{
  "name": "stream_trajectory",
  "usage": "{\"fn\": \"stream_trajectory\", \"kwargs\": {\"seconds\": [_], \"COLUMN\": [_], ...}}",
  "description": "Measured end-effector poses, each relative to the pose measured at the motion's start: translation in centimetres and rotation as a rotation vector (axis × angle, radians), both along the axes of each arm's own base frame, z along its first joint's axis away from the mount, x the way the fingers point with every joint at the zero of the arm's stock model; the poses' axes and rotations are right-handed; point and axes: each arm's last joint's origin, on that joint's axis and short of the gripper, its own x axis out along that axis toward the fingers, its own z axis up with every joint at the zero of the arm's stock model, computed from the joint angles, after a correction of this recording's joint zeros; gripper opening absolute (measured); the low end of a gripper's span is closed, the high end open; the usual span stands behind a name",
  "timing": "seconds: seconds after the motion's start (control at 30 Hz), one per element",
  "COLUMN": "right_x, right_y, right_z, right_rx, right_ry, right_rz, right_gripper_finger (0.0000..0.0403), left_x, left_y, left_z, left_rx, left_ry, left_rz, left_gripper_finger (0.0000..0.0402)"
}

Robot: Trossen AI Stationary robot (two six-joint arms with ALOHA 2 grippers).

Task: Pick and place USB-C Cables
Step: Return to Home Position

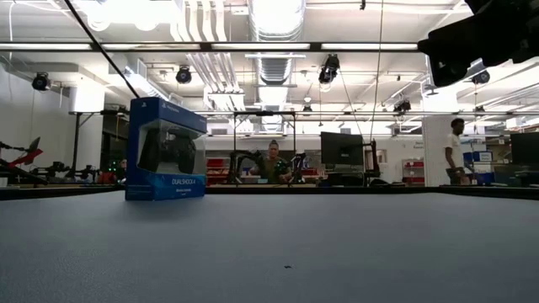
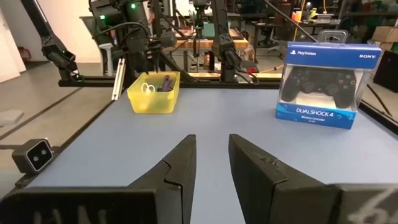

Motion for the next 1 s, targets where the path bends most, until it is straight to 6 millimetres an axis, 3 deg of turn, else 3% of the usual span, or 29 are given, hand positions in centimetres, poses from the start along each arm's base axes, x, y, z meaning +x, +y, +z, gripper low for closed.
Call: {"fn": "stream_trajectory", "kwargs": {"seconds": [0.2, 0.47, 0.73, 0.87, 1.0], "right_x": [0.0, 0.0, 0.1, 0.3, 0.6], "right_y": [0.0, 0.0, 0.0, 0.1, 0.2], "right_z": [0.0, 0.8, 1.1, 1.3, 1.6], "right_rx": [0.025, 0.044, 0.019, -0.021, -0.064], "right_ry": [0.002, -0.075, -0.115, -0.148, -0.196], "right_rz": [-0.003, -0.001, 0.001, 0.002, 0.0], "right_gripper_finger": [0.0086, 0.0086, 0.0086, 0.0086, 0.0084], "left_x": [0.9, 5.0, 11.4, 14.8, 17.4], "left_y": [0.2, 0.8, 1.4, 2.8, 5.6], "left_z": [1.1, 3.9, 5.8, 6.4, 6.5], "left_rx": [-0.044, -0.07, -0.003, 0.07, 0.154], "left_ry": [-0.036, -0.355, -0.786, -0.878, -0.843], "left_rz": [0.121, 0.209, -0.098, -0.311, -0.454], "left_gripper_finger": [0.0127, 0.0127, 0.0127, 0.0127, 0.0124]}}
